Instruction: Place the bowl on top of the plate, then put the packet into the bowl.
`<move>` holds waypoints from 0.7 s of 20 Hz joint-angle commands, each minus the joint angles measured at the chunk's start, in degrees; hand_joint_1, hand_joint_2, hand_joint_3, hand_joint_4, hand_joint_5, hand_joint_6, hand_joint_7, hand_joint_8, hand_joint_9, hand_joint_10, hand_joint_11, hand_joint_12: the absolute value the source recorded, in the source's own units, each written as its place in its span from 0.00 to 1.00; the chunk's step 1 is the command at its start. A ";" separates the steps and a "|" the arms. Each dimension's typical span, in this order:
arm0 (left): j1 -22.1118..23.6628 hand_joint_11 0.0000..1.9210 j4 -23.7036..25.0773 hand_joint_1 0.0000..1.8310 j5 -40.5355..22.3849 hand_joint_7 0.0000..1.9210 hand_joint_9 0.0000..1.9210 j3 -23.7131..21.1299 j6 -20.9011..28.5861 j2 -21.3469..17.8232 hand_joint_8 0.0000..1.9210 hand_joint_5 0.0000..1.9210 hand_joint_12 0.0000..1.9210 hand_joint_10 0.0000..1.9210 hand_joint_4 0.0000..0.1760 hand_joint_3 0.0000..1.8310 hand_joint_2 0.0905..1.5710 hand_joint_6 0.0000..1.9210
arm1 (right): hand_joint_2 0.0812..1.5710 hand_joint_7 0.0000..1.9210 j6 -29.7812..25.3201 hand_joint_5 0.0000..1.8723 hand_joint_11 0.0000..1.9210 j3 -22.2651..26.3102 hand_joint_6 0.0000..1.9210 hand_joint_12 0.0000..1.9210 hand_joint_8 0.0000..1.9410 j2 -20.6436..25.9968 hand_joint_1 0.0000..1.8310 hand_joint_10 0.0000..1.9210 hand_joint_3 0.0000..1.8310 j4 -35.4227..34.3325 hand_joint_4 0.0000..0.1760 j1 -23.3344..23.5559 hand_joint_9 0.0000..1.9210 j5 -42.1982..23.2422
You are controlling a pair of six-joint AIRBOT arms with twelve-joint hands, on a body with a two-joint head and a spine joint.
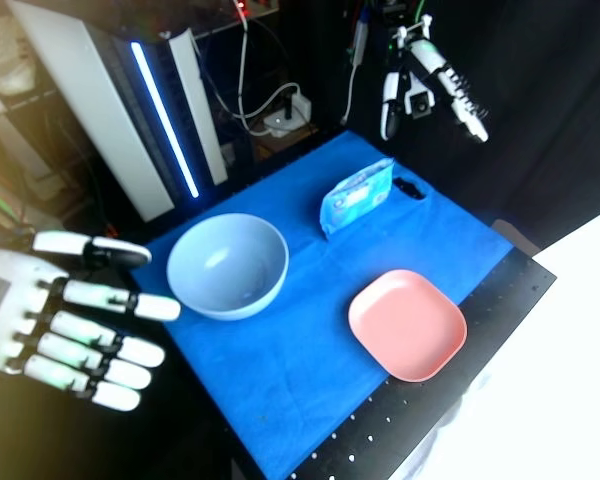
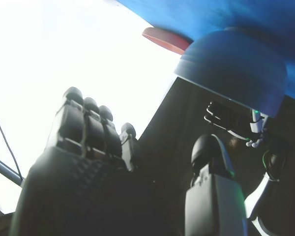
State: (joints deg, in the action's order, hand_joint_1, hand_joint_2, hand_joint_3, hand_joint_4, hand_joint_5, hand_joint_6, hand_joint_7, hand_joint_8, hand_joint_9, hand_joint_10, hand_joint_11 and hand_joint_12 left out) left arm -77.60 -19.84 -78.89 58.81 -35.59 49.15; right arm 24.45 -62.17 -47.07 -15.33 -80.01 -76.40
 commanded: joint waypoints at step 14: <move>0.24 0.01 -0.41 0.44 -5.89 0.05 0.03 0.75 0.32 0.89 0.00 0.10 0.09 0.00 0.27 0.00 0.58 0.00 | 0.51 0.01 -0.21 0.00 0.01 -0.17 0.00 0.00 0.00 0.40 0.34 0.00 0.00 22.23 0.68 12.35 0.01 4.05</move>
State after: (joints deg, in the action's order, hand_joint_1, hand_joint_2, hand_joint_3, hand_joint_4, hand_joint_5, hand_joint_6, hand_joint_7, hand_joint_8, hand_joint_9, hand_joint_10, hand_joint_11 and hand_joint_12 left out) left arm -77.60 -19.57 -77.58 59.27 -35.57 49.84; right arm 24.27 -62.39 -46.89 8.12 -68.40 -68.40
